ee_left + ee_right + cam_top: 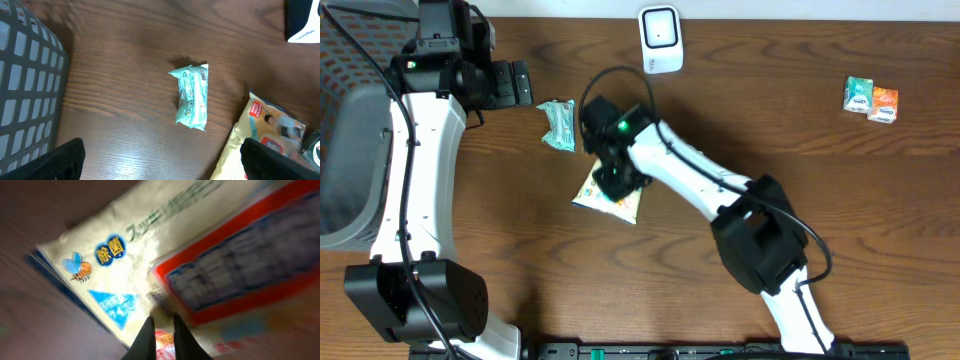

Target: Scan the item barcode

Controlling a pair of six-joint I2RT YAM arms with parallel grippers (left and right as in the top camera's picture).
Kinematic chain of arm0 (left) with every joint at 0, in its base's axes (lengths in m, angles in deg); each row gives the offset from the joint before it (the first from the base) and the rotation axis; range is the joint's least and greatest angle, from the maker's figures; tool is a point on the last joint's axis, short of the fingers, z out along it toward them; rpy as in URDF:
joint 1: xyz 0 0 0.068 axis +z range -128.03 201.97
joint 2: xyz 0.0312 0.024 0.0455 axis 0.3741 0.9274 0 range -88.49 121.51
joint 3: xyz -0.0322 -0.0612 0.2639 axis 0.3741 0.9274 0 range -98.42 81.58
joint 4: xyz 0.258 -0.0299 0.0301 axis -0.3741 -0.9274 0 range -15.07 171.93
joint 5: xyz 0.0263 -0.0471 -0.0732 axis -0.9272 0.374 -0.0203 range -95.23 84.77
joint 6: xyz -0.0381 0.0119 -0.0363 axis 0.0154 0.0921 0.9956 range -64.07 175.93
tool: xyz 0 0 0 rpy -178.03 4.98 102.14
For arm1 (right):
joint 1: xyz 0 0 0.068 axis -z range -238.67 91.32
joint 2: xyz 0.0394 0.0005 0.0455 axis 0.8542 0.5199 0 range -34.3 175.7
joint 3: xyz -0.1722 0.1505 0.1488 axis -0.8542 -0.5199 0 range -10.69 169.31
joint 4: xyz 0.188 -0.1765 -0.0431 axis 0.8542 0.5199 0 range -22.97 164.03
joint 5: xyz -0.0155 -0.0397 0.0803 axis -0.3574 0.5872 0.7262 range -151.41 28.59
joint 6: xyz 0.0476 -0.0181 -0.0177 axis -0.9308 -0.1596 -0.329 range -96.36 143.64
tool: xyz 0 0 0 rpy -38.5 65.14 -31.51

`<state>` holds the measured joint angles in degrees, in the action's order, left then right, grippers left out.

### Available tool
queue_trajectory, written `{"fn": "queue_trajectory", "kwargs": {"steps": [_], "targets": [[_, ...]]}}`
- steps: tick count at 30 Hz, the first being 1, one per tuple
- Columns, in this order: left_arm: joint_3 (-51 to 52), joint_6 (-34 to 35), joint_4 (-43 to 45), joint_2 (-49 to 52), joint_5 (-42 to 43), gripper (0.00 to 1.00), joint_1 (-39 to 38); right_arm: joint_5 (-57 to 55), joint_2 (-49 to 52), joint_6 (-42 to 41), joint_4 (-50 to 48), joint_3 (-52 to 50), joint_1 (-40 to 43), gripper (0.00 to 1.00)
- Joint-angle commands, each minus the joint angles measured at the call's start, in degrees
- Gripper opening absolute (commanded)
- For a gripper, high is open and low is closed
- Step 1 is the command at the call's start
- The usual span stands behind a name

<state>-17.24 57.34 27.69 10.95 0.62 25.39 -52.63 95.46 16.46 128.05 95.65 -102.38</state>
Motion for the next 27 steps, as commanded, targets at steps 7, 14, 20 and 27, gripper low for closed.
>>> {"fn": "queue_trajectory", "kwargs": {"steps": [7, 14, 20, 27], "targets": [[0.24, -0.76, -0.35, -0.13, -0.13, 0.98, -0.13, 0.52, 1.29, -0.7, -0.15, 0.28, -0.52, 0.05], [0.24, -0.76, -0.37, -0.13, -0.13, 0.98, -0.13, -5.49, 1.01, -0.7, 5.97, 12.85, 4.96, 0.14], [0.24, -0.76, -0.37, -0.13, -0.13, 0.98, -0.13, -3.65, 1.11, -0.7, 3.87, 12.85, 7.65, 0.18], [0.24, -0.76, -0.35, -0.13, -0.13, 0.98, -0.13, -4.35, 1.2, -0.7, -3.21, 6.16, 7.5, 0.17]]}}
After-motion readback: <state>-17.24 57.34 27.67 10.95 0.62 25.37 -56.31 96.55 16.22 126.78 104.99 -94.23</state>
